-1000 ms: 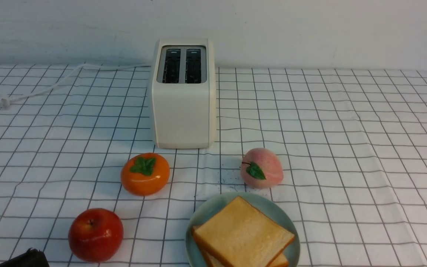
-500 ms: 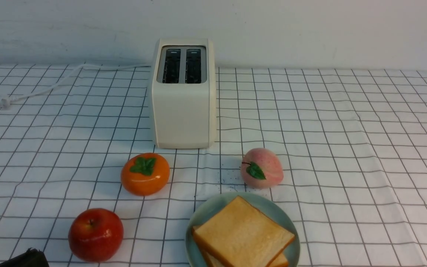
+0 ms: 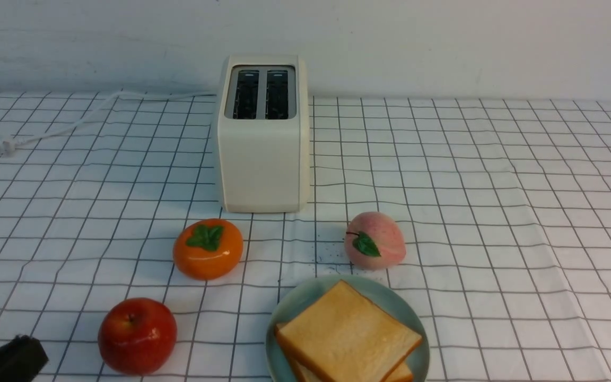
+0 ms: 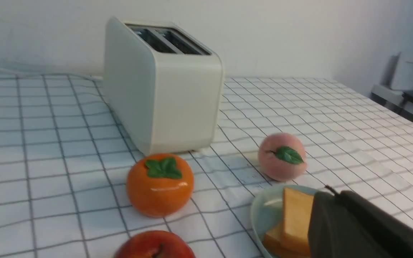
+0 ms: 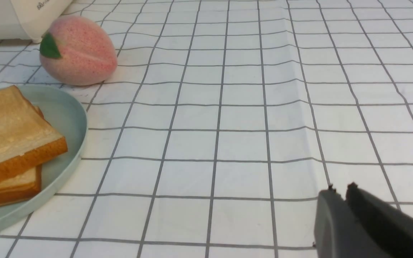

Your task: Take toasted bread from bread machine on white checkered table place on plate.

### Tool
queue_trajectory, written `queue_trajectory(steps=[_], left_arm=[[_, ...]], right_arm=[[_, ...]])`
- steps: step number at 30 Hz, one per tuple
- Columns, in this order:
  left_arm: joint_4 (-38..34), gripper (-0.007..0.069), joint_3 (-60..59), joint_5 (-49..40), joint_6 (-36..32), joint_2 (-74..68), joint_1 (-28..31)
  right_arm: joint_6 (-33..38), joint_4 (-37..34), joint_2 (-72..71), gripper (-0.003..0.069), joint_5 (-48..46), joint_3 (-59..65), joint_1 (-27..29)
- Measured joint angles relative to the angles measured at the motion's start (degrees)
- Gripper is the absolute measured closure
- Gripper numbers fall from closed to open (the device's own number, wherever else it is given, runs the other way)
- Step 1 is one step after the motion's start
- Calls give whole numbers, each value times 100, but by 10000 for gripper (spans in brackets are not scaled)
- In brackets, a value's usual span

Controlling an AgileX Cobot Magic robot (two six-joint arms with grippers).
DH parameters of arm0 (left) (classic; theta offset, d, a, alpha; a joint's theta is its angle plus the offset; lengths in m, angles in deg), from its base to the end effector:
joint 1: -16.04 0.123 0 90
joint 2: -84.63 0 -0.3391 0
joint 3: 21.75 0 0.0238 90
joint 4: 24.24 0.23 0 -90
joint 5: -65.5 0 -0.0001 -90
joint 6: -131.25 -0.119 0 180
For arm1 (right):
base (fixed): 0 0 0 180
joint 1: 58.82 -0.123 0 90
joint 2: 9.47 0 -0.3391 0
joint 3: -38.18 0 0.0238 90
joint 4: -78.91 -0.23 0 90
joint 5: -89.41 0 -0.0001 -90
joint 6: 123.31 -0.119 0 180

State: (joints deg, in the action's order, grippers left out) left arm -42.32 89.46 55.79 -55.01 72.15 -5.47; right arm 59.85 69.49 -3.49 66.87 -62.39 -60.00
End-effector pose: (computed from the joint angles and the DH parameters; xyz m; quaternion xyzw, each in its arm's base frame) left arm 0.0084 -0.0100 0.2536 0.0798 0.7057 -0.2182 0.6693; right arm 0.0031 0.0075 0.1643 0.0123 0.8071 0.0599 0.5873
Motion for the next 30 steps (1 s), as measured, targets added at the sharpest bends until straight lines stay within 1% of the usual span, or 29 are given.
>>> queue_trajectory(steps=[1, 2, 6, 9, 11, 14, 16, 17, 18, 20, 30], left_arm=[[6, 638, 0, 5, 0, 20, 39], [48, 638, -12, 5, 0, 89, 338], [168, 638, -259, -5, 1, 409, 1211], [193, 638, -751, -83, 73, 637, 1586], [193, 638, -923, -100, 161, 652, 1641], [387, 638, -1119, -948, 626, 652, 1691], [454, 638, -1141, -1145, 758, 652, 1691], [514, 638, -1141, -1277, 966, 652, 1691], [520, 638, -1141, -1285, 990, 652, 1691], [547, 638, -1141, -1285, 1252, 652, 1691], [553, 638, -1141, -1285, 1330, 652, 1691]], right_arm=[[0, 0, 0, 606, 0, 0, 0], [0, -2, 0, 606, 0, 0, 0], [12, -2, 0, 599, 0, 0, 0], [12, -2, 0, 595, 0, 0, 0], [12, -2, -4, 594, 0, 0, 0], [12, -2, -4, 588, -5, 0, 0], [12, -2, -4, 587, -4, 0, 0], [12, -2, -4, 585, -4, 0, 0], [12, -2, -4, 585, -4, 0, 0], [12, -2, -4, 585, -4, 0, 0], [12, -8, -4, 585, -4, 0, 0]])
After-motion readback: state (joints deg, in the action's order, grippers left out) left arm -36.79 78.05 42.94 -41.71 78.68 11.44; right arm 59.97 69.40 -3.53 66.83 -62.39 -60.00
